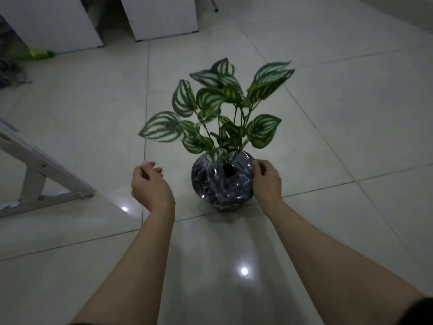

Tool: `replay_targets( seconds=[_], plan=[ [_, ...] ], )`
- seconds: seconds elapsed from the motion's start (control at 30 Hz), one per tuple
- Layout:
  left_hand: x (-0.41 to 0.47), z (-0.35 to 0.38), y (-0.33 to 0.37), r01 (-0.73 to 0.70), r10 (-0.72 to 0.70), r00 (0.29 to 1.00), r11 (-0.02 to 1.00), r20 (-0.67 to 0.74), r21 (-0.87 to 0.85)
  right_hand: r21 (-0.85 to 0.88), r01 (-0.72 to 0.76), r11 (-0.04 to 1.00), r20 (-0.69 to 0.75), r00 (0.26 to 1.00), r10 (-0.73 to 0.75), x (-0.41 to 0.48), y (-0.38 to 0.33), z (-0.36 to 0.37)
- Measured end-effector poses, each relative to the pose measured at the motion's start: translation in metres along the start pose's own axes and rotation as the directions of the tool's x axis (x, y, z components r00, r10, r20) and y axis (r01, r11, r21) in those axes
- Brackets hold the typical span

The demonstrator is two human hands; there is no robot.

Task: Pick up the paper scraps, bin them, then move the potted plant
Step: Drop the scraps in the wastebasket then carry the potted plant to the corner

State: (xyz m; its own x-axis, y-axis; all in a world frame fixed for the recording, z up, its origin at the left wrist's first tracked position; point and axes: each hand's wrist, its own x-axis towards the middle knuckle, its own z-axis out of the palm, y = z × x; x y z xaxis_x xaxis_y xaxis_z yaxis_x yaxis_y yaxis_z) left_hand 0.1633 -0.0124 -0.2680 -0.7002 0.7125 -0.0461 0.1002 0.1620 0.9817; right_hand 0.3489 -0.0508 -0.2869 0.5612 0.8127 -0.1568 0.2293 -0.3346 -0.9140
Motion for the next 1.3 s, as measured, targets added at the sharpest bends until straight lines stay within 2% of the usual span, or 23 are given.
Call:
replay_targets(
  seconds=[0.1, 0.23, 0.3, 0.4, 0.47, 0.63, 0.77, 0.93, 1.07, 1.3],
  plan=[
    [-0.017, 0.013, -0.025, 0.006, -0.005, 0.995, 1.0, 0.101, -0.007, 0.07, 0.023, 0.997, -0.013, 1.0, -0.023, -0.001, 0.01, 0.008],
    [-0.037, 0.023, -0.048, 0.007, -0.01, 0.966, 1.0, 0.259, 0.011, 0.201, -0.041, 0.979, 0.001, 0.999, 0.041, 0.0, 0.02, 0.014],
    [-0.043, 0.026, -0.058, 0.069, -0.071, 0.945, 0.997, 0.318, 0.018, 0.277, -0.105, 0.955, 0.023, 0.994, 0.102, 0.002, 0.022, 0.017],
    [-0.052, 0.024, -0.068, 0.24, -0.194, 0.891, 0.969, 0.411, -0.062, 0.389, -0.216, 0.895, 0.111, 0.976, 0.188, 0.002, 0.028, 0.016],
    [-0.059, 0.021, -0.069, 0.312, -0.239, 0.856, 0.946, 0.459, -0.088, 0.452, -0.258, 0.854, 0.186, 0.963, 0.193, -0.001, 0.033, 0.015],
    [-0.072, 0.02, -0.064, 0.389, -0.242, 0.773, 0.911, 0.586, -0.137, 0.544, -0.352, 0.762, 0.324, 0.926, 0.196, -0.007, 0.048, 0.018],
    [-0.075, 0.022, -0.063, 0.401, -0.223, 0.749, 0.902, 0.624, -0.159, 0.594, -0.383, 0.707, 0.37, 0.911, 0.183, -0.012, 0.046, 0.015],
    [-0.075, 0.034, -0.056, 0.301, -0.147, 0.794, 0.938, 0.589, -0.173, 0.578, -0.237, 0.781, 0.219, 0.967, 0.131, -0.006, 0.036, 0.007],
    [-0.072, 0.046, -0.058, 0.24, -0.141, 0.819, 0.965, 0.556, -0.109, 0.572, -0.203, 0.795, 0.157, 0.978, 0.136, 0.001, 0.038, -0.003],
    [-0.086, 0.079, -0.048, 0.216, -0.133, 0.787, 0.974, 0.603, -0.067, 0.623, -0.219, 0.751, 0.102, 0.975, 0.2, 0.019, 0.04, -0.029]
  ],
)
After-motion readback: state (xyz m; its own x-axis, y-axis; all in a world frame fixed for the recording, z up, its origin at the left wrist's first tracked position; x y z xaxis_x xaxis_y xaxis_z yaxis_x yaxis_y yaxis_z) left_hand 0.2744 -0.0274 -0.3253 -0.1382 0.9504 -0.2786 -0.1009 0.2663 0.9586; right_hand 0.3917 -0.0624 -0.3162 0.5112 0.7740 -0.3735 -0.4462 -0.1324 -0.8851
